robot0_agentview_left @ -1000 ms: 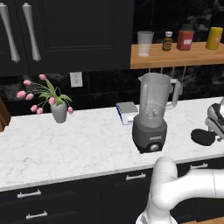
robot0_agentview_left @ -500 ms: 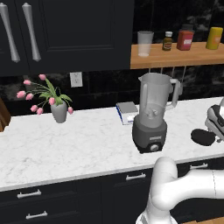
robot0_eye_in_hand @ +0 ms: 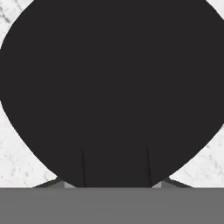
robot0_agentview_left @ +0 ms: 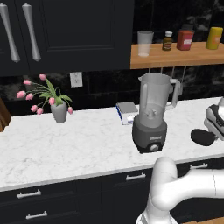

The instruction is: Close the lid blender by securely placing the lid on top.

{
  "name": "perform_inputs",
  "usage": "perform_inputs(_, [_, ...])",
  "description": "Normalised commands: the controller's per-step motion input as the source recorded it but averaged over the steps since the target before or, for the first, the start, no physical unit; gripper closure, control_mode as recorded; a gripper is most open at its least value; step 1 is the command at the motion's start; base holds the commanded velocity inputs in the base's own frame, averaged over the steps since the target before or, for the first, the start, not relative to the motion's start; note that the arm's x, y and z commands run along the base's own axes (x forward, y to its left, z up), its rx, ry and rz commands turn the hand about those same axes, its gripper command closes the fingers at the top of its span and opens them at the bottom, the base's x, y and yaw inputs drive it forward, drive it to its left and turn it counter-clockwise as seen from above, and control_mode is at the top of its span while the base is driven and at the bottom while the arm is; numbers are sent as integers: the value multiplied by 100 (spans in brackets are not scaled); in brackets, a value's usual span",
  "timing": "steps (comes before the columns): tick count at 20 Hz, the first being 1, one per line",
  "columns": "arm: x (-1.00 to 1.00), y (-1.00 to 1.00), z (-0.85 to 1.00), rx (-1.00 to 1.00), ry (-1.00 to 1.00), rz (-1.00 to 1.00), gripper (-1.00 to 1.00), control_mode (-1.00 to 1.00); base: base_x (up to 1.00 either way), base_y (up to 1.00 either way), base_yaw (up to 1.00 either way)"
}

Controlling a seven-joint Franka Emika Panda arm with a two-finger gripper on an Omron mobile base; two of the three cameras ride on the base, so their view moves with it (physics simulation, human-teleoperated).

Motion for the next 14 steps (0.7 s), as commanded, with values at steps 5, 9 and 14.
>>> perform_inputs(5, [0, 0, 0, 0, 0, 0, 100, -100, 0, 0, 0])
perform_inputs(9, [3, 4, 0, 0, 0, -1, 100, -100, 0, 0, 0])
perform_inputs(14, [7, 4, 32, 1, -2, -7, 100, -100, 0, 0, 0])
